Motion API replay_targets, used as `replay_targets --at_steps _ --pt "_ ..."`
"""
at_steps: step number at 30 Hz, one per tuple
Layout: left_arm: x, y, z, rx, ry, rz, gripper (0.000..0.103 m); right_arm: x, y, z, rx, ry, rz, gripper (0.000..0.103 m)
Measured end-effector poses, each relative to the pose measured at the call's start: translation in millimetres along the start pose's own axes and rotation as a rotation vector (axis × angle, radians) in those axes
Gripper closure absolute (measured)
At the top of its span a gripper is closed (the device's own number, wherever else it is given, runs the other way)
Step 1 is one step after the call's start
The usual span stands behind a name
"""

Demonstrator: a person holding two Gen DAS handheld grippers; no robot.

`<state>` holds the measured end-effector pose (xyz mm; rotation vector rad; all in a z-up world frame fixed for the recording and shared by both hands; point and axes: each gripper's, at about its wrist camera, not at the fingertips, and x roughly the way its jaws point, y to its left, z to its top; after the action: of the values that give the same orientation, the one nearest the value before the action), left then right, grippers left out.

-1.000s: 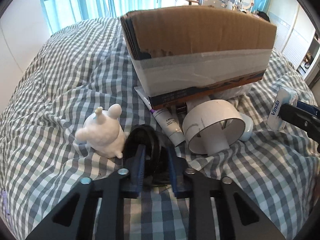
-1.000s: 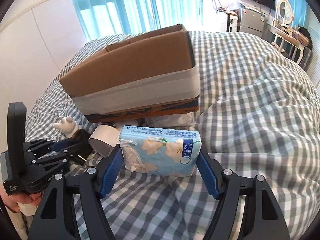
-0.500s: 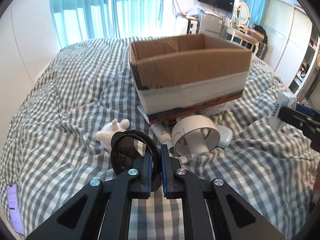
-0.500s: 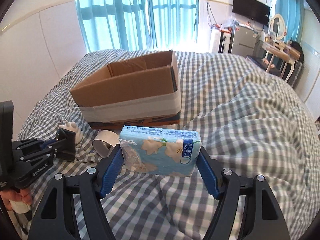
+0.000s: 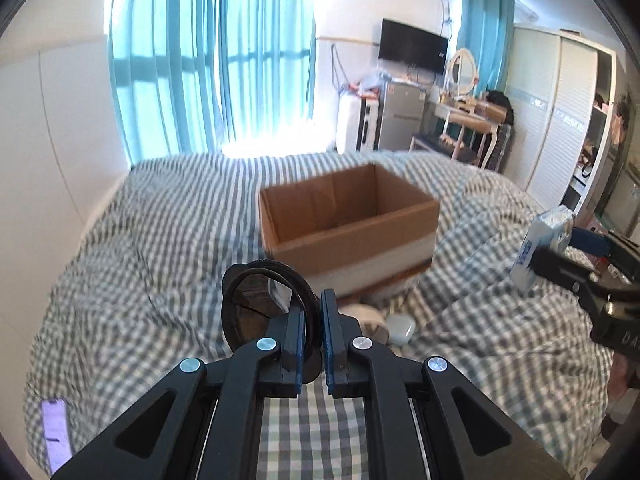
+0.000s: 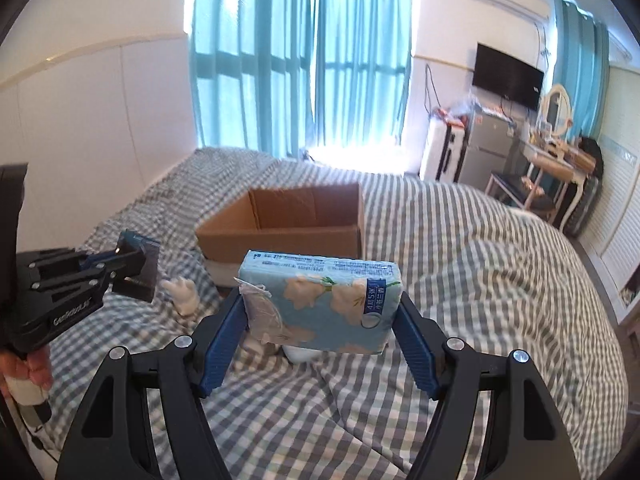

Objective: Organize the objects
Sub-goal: 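Carry both items over the box and open both tools to drop them in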

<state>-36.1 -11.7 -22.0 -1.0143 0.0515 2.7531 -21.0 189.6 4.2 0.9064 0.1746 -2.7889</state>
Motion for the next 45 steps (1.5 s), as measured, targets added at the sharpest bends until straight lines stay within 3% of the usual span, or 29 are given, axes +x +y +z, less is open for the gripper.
replay_targets --at_steps 6,12,17,21,29,33,38,41,45 --pt "-17 0 38 0.022 -0.056 -0.020 0.096 -15 9 36 -0.041 -0.059 0.042 0.031" --pt "-10 0 83 0.047 -0.096 -0.030 0.096 -5 12 89 -0.097 -0.093 0.065 0.031" --pt "19 7 119 0.059 -0.101 -0.019 0.096 26 5 132 -0.113 -0.095 0.042 0.031" --pt "52 11 135 0.065 -0.074 -0.024 0.096 72 -10 152 -0.080 -0.043 0.045 0.031" --pt "151 19 124 0.056 0.067 -0.077 0.096 190 -37 129 -0.027 0.169 0.061 0.031" --pt "189 20 109 0.049 0.133 -0.113 0.096 230 -39 106 -0.035 0.239 0.072 0.031" --pt "222 16 95 0.070 0.198 -0.126 0.095 251 -39 87 -0.054 0.263 0.089 0.030" --pt "229 16 89 0.080 0.220 -0.137 0.089 252 -40 87 -0.054 0.260 0.115 0.023" --pt "226 13 87 0.107 0.231 -0.161 0.068 243 -39 93 -0.066 0.238 0.103 0.017"
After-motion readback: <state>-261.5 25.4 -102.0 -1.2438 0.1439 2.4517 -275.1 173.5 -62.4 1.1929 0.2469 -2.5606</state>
